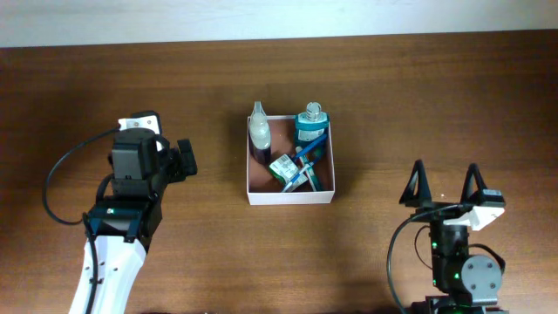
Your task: Pack container
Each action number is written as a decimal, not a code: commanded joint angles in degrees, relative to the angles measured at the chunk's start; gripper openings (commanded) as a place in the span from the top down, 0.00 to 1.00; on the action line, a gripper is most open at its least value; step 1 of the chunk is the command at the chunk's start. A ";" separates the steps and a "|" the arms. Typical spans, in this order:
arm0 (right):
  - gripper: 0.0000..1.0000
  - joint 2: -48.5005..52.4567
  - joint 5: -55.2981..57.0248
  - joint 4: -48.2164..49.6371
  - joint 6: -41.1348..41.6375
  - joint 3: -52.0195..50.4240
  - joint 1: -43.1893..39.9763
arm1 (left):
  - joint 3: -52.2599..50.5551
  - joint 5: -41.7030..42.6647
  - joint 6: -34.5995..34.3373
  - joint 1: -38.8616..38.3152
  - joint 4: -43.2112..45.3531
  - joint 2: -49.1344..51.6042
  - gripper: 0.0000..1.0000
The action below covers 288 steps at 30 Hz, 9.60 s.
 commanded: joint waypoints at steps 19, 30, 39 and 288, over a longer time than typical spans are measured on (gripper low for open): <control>0.01 -14.38 -10.84 -13.75 -9.66 -8.07 -0.48 | 0.04 -0.79 -0.50 0.20 0.11 -0.66 0.01; 0.01 -14.99 -10.88 -20.11 -13.00 -8.07 -0.48 | 0.04 -0.79 -0.50 0.20 0.11 -0.66 0.01; 0.01 -14.99 -10.88 -20.09 -13.00 -8.07 -0.48 | 0.04 -0.79 -0.50 0.20 0.11 -0.66 0.00; 0.01 -14.99 -10.88 -20.09 -13.00 -8.07 -0.48 | -50.58 6.34 -0.09 3.48 21.51 -64.83 0.00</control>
